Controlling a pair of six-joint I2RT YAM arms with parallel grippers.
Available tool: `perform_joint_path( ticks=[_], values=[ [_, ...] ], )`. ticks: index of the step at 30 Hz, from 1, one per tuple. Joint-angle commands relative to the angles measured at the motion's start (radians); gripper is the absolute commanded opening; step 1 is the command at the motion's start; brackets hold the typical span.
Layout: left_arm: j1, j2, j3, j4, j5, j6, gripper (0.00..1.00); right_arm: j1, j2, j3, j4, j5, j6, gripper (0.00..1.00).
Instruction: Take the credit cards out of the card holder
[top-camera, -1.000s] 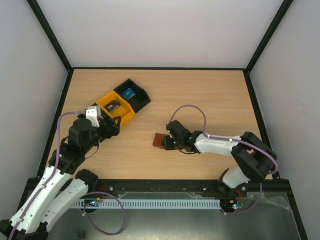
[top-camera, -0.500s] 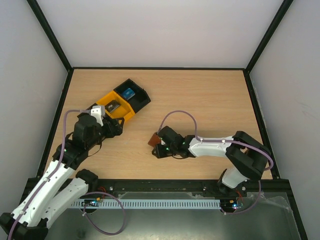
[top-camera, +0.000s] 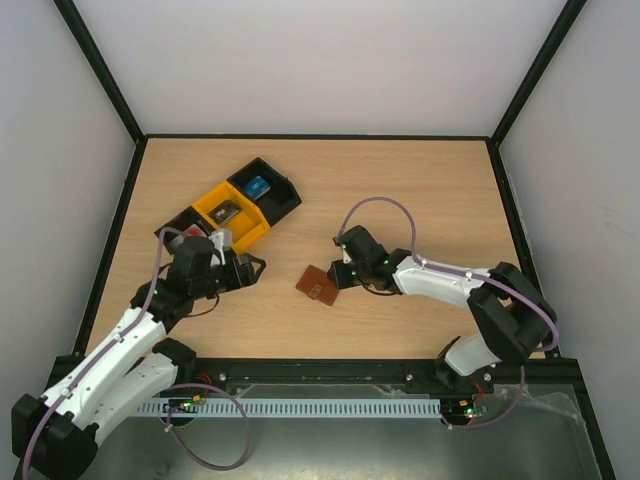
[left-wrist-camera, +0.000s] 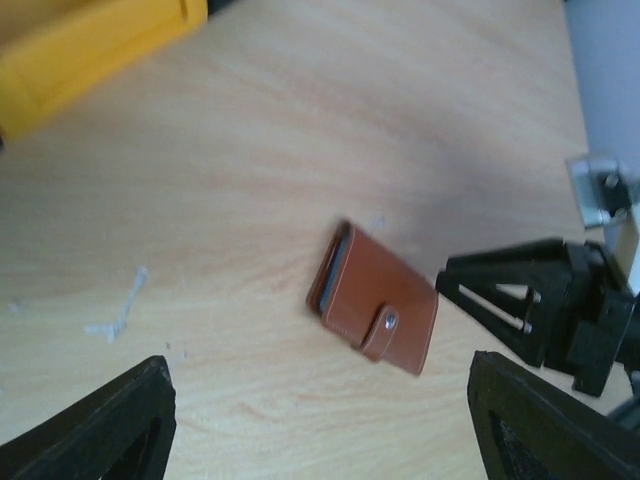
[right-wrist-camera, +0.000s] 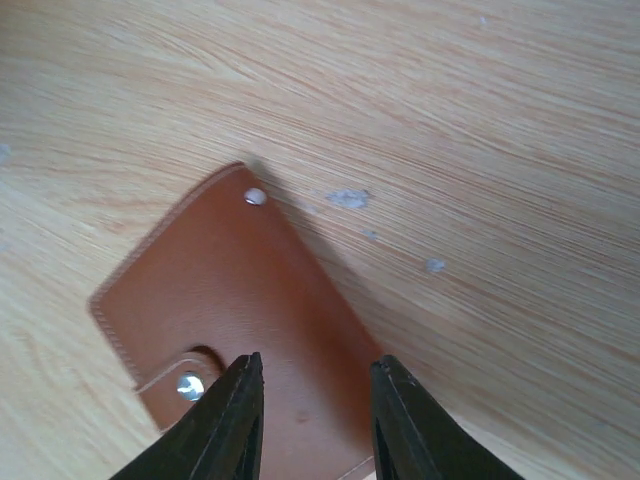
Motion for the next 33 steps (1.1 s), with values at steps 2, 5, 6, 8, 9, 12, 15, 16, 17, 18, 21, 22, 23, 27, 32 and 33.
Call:
perform_joint_path(
  ticks=[2,5,6,8,9,12,15,16,17,18,21,22,23,27,32,33],
  values=[
    [-0.040,0.002,-0.054,0.094,0.101,-0.096,0.78,-0.057,0.096,0.033,-0.034,-0.082,-0.120,0.30],
    [-0.066,-0.009,-0.070,0.109,0.091,-0.117,0.77,-0.069,0.134,0.040,-0.021,-0.130,-0.134,0.30],
    [-0.071,-0.011,-0.077,0.112,0.090,-0.121,0.76,-0.069,0.145,0.039,-0.015,-0.155,-0.138,0.30],
    [-0.075,-0.010,-0.087,0.118,0.089,-0.126,0.76,-0.069,0.159,0.031,0.003,-0.191,-0.136,0.30],
    [-0.078,-0.011,-0.091,0.121,0.089,-0.127,0.75,-0.070,0.161,0.024,0.014,-0.205,-0.130,0.30],
    [-0.081,-0.009,-0.106,0.131,0.091,-0.132,0.74,-0.069,0.165,0.001,0.042,-0.234,-0.114,0.30],
    [-0.085,-0.010,-0.112,0.137,0.094,-0.140,0.73,-0.069,0.172,-0.013,0.050,-0.245,-0.115,0.29],
    [-0.089,-0.010,-0.113,0.138,0.095,-0.141,0.72,-0.070,0.177,-0.015,0.053,-0.250,-0.113,0.29],
    [-0.093,-0.011,-0.114,0.137,0.095,-0.142,0.72,-0.068,0.183,-0.017,0.059,-0.264,-0.110,0.29],
    [-0.094,-0.011,-0.116,0.136,0.096,-0.142,0.71,-0.068,0.190,-0.020,0.067,-0.284,-0.104,0.30],
    [-0.100,-0.012,-0.123,0.133,0.097,-0.141,0.70,-0.055,0.197,-0.026,0.088,-0.346,-0.075,0.31],
    [-0.101,-0.011,-0.125,0.134,0.097,-0.142,0.70,-0.042,0.190,-0.026,0.091,-0.350,-0.066,0.31],
    [-0.101,-0.011,-0.130,0.137,0.098,-0.143,0.70,-0.019,0.181,-0.027,0.091,-0.353,-0.058,0.31],
    [-0.102,-0.008,-0.156,0.166,0.102,-0.157,0.69,0.049,0.155,-0.012,0.090,-0.316,-0.014,0.30],
    [-0.103,0.005,-0.182,0.197,0.114,-0.179,0.68,0.055,0.150,-0.008,0.100,-0.228,0.036,0.30],
    [-0.105,0.007,-0.184,0.199,0.116,-0.182,0.67,0.055,0.154,-0.007,0.100,-0.203,0.050,0.30]
  ],
)
